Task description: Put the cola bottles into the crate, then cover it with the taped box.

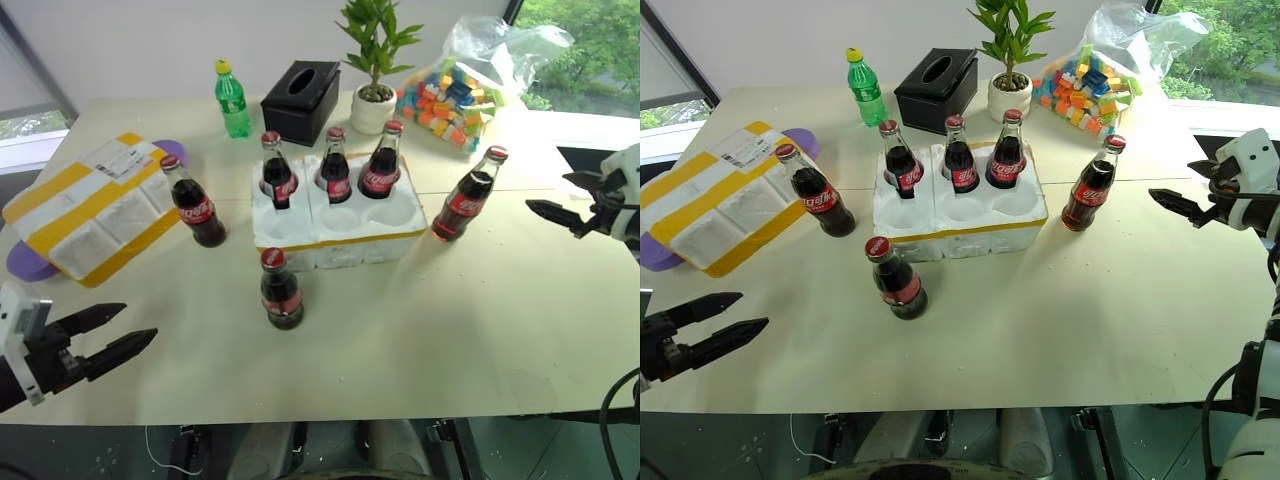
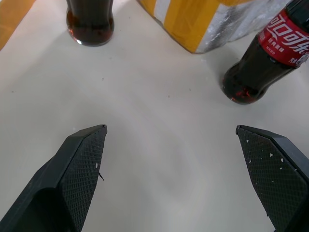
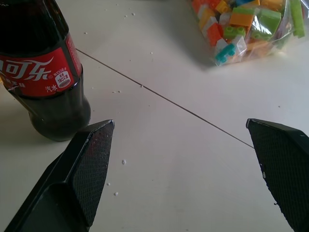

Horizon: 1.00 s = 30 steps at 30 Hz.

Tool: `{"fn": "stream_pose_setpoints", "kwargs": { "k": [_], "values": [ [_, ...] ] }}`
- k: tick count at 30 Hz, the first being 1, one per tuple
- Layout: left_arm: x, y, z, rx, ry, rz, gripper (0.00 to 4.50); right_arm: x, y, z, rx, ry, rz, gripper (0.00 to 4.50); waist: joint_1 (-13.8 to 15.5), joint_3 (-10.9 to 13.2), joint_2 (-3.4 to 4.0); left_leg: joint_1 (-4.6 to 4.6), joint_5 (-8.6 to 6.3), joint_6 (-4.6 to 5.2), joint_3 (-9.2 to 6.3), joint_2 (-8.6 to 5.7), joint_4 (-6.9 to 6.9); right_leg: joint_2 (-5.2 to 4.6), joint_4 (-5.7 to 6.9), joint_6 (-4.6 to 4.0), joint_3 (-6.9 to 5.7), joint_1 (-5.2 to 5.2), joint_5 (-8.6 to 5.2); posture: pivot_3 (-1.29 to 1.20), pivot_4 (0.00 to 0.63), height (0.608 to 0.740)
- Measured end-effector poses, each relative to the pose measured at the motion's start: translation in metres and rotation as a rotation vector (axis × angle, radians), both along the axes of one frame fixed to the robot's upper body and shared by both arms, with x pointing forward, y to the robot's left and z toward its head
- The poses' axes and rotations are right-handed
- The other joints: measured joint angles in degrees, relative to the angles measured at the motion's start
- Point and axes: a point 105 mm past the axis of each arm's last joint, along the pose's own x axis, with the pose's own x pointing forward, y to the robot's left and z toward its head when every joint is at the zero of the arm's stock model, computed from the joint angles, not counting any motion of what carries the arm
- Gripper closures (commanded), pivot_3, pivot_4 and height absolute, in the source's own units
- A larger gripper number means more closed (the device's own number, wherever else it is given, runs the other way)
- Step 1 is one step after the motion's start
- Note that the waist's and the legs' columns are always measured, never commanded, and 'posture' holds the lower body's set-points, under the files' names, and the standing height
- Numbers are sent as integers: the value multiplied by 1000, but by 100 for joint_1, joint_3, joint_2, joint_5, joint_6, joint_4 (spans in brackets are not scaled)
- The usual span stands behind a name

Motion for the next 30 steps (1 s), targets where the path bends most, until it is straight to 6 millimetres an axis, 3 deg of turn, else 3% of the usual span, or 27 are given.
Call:
{"fn": "stream_pose_setpoints", "kwargs": {
  "k": [6,18,22,26,30],
  "values": [
    [14,3,3,11,-43,24,20,-1,-1,-1,-1,1,4,0,4,0,0,0,0,0,2,0,0,1,0,-2,1,-1,2,0,150,732],
    [20,7,-2,-10,-28,26,20,-12,-5,-4,60,43,18,0,13,1,5,0,0,-1,5,2,0,2,1,-4,2,-3,4,0,150,732],
    [33,10,10,0,-69,18,20,-25,7,18,101,59,119,0,21,4,12,0,-1,-1,5,3,0,3,4,-4,2,-4,4,0,150,732],
    [50,10,20,-1,-101,-4,20,-49,20,45,99,81,228,0,24,4,15,-1,-1,-1,4,3,-1,2,4,-3,1,-4,4,0,150,732],
    [72,10,25,-12,-124,-16,20,-74,43,58,120,132,346,0,17,3,15,-1,-1,-2,5,6,0,3,6,-2,2,-6,5,0,150,732]
  ]
}}
